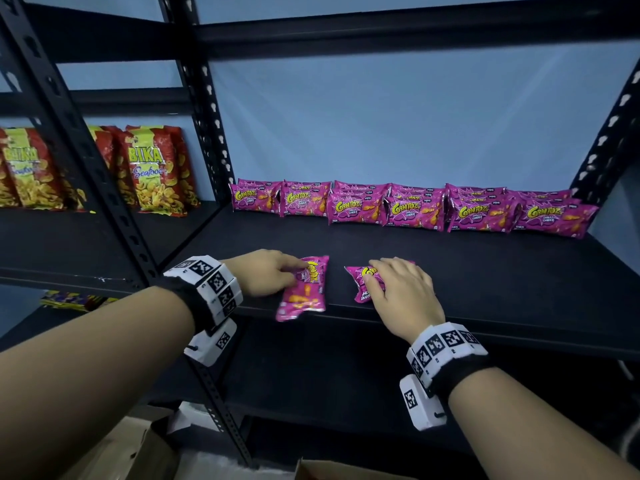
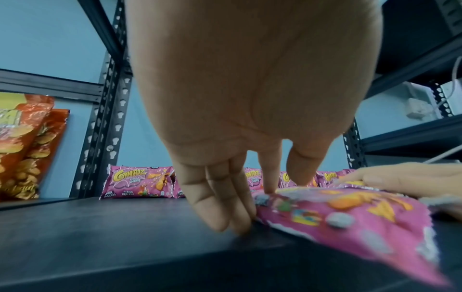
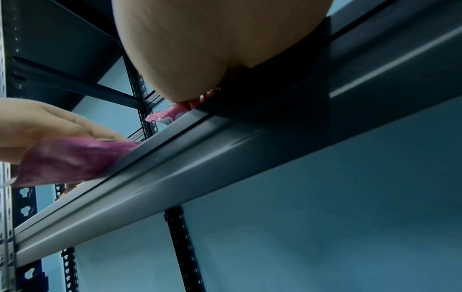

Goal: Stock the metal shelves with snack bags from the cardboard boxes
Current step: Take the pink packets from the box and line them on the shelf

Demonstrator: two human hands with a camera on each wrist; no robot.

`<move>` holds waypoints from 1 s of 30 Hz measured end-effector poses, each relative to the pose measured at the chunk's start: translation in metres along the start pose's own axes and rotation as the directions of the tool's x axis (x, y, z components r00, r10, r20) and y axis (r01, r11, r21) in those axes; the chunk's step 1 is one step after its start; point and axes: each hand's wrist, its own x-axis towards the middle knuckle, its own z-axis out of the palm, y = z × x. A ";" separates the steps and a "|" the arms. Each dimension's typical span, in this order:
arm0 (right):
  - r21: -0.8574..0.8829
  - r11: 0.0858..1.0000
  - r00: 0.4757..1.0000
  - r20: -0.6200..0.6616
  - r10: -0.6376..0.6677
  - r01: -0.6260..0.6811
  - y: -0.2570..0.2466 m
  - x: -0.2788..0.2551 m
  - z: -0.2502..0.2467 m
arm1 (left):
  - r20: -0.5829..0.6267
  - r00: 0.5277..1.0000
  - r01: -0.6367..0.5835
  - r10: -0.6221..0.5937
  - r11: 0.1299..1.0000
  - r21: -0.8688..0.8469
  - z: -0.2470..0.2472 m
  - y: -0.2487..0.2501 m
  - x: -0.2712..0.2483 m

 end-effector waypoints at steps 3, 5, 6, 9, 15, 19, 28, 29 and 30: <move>0.006 1.000 1.000 -0.007 -0.009 0.009 0.001 -0.001 0.000 | 0.035 0.999 -0.015 0.016 0.999 -0.044 0.003 -0.001 -0.003; 0.008 1.000 1.000 -0.010 -0.012 0.012 0.001 -0.001 -0.001 | -0.020 0.999 -0.033 0.033 0.999 -0.013 0.007 -0.001 -0.005; 0.008 1.000 1.000 -0.013 -0.011 0.011 0.000 -0.001 -0.001 | -0.065 0.997 -0.028 0.029 1.000 0.013 0.008 0.000 -0.006; 0.007 1.000 1.000 -0.029 -0.011 0.011 0.000 -0.002 0.000 | -0.197 0.980 0.057 -0.026 0.987 0.151 0.012 0.010 -0.010; -0.015 1.000 0.999 -0.042 0.008 -0.009 -0.003 -0.003 -0.001 | -0.372 0.920 0.242 -0.124 0.926 0.291 0.025 0.022 0.000; -0.034 0.999 1.000 0.011 0.007 -0.007 -0.006 -0.001 -0.006 | -0.360 0.933 0.117 -0.016 0.958 0.262 0.014 0.020 0.008; -0.243 0.964 0.917 0.398 -0.007 0.113 -0.003 0.031 -0.057 | 0.049 0.994 -0.108 0.100 0.971 0.214 -0.018 0.029 0.039; -0.256 0.958 0.903 0.429 -0.008 0.131 -0.004 0.035 -0.061 | 0.059 0.993 -0.111 0.100 0.968 0.226 -0.020 0.031 0.041; -0.265 0.953 0.891 0.454 -0.008 0.144 -0.005 0.039 -0.065 | 0.071 0.992 -0.115 0.100 0.963 0.243 -0.021 0.032 0.044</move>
